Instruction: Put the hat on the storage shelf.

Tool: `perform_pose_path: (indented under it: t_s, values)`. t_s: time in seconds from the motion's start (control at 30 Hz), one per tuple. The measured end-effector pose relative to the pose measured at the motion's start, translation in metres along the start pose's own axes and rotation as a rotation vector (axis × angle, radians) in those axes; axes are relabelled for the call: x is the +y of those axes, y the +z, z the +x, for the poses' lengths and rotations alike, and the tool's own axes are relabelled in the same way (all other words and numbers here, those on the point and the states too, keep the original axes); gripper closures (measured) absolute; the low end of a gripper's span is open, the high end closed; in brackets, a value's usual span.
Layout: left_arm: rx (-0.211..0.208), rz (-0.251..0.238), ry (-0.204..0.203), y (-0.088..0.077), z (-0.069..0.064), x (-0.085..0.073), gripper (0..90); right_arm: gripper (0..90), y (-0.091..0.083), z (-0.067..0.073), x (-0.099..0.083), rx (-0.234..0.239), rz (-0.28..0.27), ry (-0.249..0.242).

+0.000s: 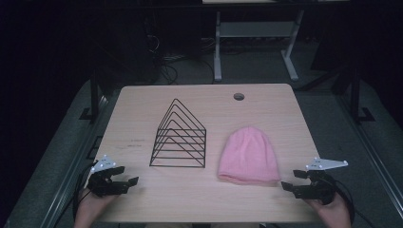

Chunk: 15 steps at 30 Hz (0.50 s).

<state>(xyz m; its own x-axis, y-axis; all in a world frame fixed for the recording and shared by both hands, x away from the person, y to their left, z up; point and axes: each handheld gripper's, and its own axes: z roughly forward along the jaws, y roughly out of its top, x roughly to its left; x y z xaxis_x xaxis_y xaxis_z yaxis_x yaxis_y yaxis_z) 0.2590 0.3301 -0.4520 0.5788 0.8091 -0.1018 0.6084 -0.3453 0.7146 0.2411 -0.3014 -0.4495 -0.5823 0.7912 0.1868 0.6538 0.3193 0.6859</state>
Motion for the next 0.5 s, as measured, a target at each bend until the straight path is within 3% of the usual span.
perform_pose_path:
  t_s: [0.33,0.37,0.5]
  values:
    - [-0.004,-0.003,-0.001,0.002,-0.005,0.000,23.7,25.7,0.000,0.005,0.003,0.004,-0.001,-0.010]
    - [-0.002,0.010,0.022,0.002,-0.003,0.000,23.7,25.5,0.000,0.006,0.004,0.003,0.001,-0.013]
    - [-0.003,0.007,0.018,0.002,-0.004,0.000,23.7,24.4,-0.001,0.011,0.010,-0.001,0.001,-0.032]
